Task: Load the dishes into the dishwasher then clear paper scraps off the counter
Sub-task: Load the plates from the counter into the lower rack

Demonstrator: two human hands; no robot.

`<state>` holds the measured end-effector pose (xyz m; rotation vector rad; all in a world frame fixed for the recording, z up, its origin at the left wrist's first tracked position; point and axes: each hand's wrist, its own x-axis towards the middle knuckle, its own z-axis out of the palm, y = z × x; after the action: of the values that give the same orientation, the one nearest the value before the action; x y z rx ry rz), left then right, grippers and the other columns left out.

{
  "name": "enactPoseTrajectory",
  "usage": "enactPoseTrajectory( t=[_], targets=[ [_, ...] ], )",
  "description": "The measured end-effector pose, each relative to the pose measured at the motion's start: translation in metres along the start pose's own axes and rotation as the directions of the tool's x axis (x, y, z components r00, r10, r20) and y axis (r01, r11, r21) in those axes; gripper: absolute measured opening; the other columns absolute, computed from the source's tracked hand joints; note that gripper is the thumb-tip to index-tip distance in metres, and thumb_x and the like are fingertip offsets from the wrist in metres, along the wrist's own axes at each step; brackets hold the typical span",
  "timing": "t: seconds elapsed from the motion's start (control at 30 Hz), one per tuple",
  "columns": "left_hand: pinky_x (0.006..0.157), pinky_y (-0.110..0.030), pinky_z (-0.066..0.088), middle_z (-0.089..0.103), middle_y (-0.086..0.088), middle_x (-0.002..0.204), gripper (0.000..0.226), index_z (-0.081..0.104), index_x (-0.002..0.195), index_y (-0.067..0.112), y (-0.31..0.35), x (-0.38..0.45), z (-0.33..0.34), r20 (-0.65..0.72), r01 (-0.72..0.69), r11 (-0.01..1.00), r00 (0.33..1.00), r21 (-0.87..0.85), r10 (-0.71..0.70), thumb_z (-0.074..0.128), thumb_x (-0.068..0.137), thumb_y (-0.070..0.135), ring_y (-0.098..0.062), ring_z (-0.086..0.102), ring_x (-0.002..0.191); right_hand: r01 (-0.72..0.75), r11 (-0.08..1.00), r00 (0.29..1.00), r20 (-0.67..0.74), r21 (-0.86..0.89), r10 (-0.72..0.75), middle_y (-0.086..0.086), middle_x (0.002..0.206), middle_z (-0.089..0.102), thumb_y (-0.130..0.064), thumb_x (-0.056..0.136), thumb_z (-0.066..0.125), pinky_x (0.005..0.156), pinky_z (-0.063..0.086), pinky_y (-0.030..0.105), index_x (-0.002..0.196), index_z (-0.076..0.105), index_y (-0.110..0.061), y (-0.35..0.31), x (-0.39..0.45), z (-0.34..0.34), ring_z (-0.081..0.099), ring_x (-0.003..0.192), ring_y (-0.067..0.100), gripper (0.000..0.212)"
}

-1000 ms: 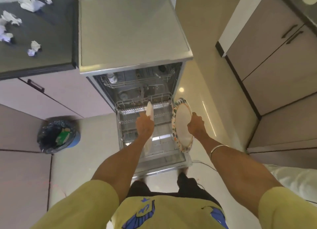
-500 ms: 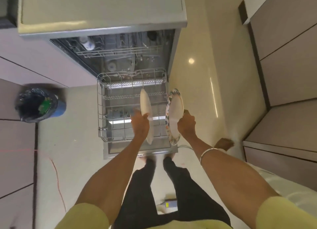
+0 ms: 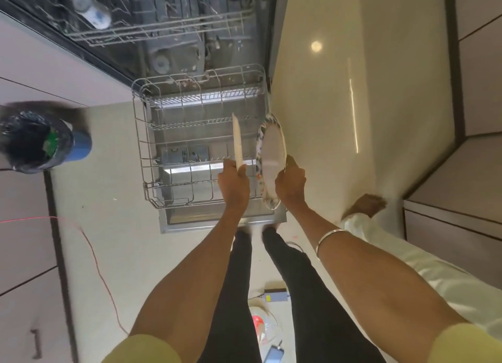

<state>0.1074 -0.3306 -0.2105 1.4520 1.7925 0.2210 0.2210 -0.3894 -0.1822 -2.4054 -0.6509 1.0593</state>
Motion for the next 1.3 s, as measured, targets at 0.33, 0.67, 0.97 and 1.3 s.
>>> enactPoseTrajectory(
  t=[0.33, 0.67, 0.97, 1.3],
  targets=[
    [0.068, -0.037, 0.062, 0.07, -0.011, 0.091, 0.018, 0.056, 0.104, 0.003, 0.006, -0.004, 0.038, -0.003, -0.017, 0.998, 1.0, -0.052, 0.017, 0.063, 0.096, 0.017, -0.024, 0.07, 0.077, 0.024, 1.0, 0.995, 0.096, 0.014, -0.025, 0.018, 0.113, 0.067, -0.009, 0.099, 0.049, 0.071, 0.043, 0.023, 0.13, 0.05, -0.002, 0.002, 0.016, 0.034, 0.066, 0.098, 0.035, 0.032],
    [0.078, -0.04, 0.058, 0.066, -0.018, 0.117, 0.033, 0.046, 0.134, 0.007, -0.004, -0.031, 0.057, 0.12, -0.053, 0.998, 0.992, 0.043, 0.047, 0.05, 0.102, 0.013, -0.031, 0.066, 0.1, -0.1, 0.99, 0.955, 0.268, -0.1, 0.123, 0.021, 0.115, 0.062, -0.005, 0.095, 0.047, 0.081, 0.043, 0.033, 0.123, 0.049, -0.001, 0.033, 0.053, 0.046, 0.06, 0.105, 0.039, 0.029],
    [0.091, -0.049, 0.053, 0.062, -0.018, 0.127, 0.049, 0.046, 0.138, 0.008, -0.037, 0.023, 0.019, -0.049, 0.169, 0.977, 0.985, 0.126, -0.164, 0.061, 0.092, -0.001, -0.034, 0.059, 0.118, -0.133, 0.981, 0.955, 0.248, -0.14, 0.165, 0.022, 0.118, 0.061, -0.005, 0.097, 0.043, 0.085, 0.051, 0.039, 0.128, 0.046, -0.005, 0.039, 0.057, 0.058, 0.061, 0.106, 0.04, 0.031],
    [0.077, -0.039, 0.055, 0.065, -0.017, 0.113, 0.032, 0.047, 0.125, 0.004, -0.022, 0.024, 0.052, 0.133, 0.166, 0.981, 0.975, 0.1, -0.178, 0.059, 0.095, 0.008, -0.032, 0.066, 0.1, -0.145, 0.983, 0.964, 0.206, -0.112, 0.165, 0.023, 0.118, 0.059, -0.005, 0.091, 0.05, 0.073, 0.041, 0.031, 0.127, 0.04, 0.001, 0.041, 0.053, 0.061, 0.059, 0.105, 0.04, 0.038]
  ],
)
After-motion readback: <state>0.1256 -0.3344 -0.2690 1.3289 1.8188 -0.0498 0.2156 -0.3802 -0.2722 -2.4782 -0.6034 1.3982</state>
